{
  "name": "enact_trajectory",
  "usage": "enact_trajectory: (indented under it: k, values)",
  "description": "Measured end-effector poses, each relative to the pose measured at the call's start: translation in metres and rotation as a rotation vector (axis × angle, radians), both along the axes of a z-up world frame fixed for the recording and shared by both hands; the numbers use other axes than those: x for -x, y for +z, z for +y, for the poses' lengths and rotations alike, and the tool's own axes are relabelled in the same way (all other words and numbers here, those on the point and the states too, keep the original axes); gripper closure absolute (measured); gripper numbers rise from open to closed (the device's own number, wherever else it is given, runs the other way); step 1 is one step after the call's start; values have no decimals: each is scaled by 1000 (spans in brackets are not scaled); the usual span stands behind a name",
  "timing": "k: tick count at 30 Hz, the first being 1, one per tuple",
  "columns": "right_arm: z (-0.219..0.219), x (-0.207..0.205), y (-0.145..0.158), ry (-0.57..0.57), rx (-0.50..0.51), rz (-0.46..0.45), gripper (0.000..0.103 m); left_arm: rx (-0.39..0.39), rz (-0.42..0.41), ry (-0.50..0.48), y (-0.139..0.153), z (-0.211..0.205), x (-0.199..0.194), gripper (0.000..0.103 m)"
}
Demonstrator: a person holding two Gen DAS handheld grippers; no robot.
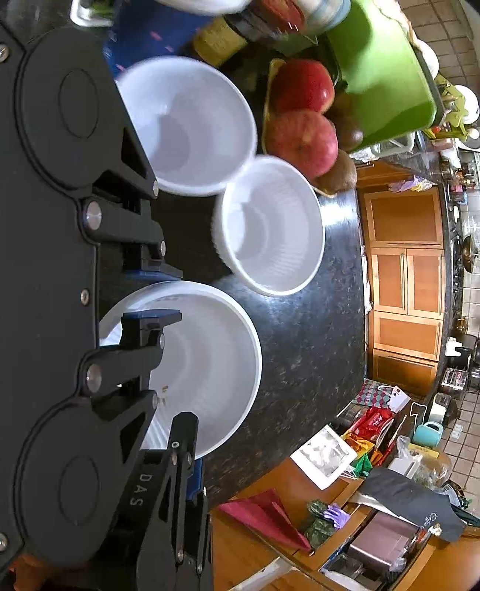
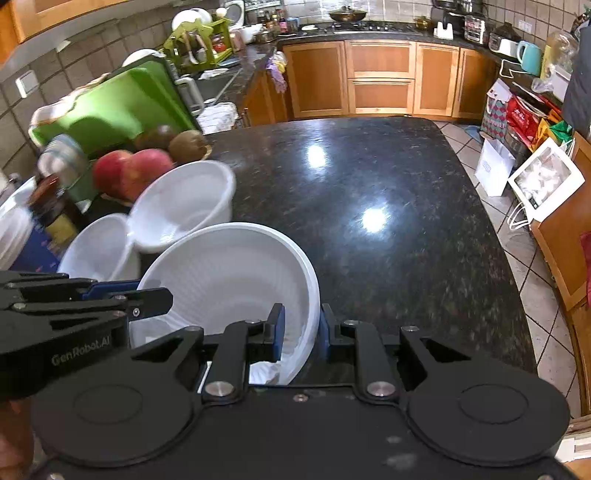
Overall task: Organize plates and bowls
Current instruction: 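Lift the white bowl and carry it onto the orange plate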
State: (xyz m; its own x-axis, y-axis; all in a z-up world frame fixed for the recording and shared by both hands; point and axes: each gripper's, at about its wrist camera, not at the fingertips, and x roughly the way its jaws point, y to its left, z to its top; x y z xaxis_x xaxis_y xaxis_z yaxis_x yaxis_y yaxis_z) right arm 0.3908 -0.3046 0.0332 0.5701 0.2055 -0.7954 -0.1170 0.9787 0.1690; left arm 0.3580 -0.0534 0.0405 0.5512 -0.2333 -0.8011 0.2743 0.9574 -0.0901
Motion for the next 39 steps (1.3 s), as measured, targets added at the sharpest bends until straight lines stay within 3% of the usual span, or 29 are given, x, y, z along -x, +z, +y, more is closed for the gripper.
enact_trajectory:
  k: [7, 17, 26, 39]
  values:
    - [24, 60, 15, 62, -20, 4, 82, -13, -12, -4, 11, 27, 53, 83]
    - [56, 133, 17, 151, -50, 16, 82, -13, 31, 15, 1, 64, 112, 82]
    - [79, 155, -3, 165, -52, 61, 82, -9, 50, 34, -10, 76, 128, 82]
    - [81, 160, -9, 137, -37, 51, 81, -5, 53, 28, -27, 80, 135, 82]
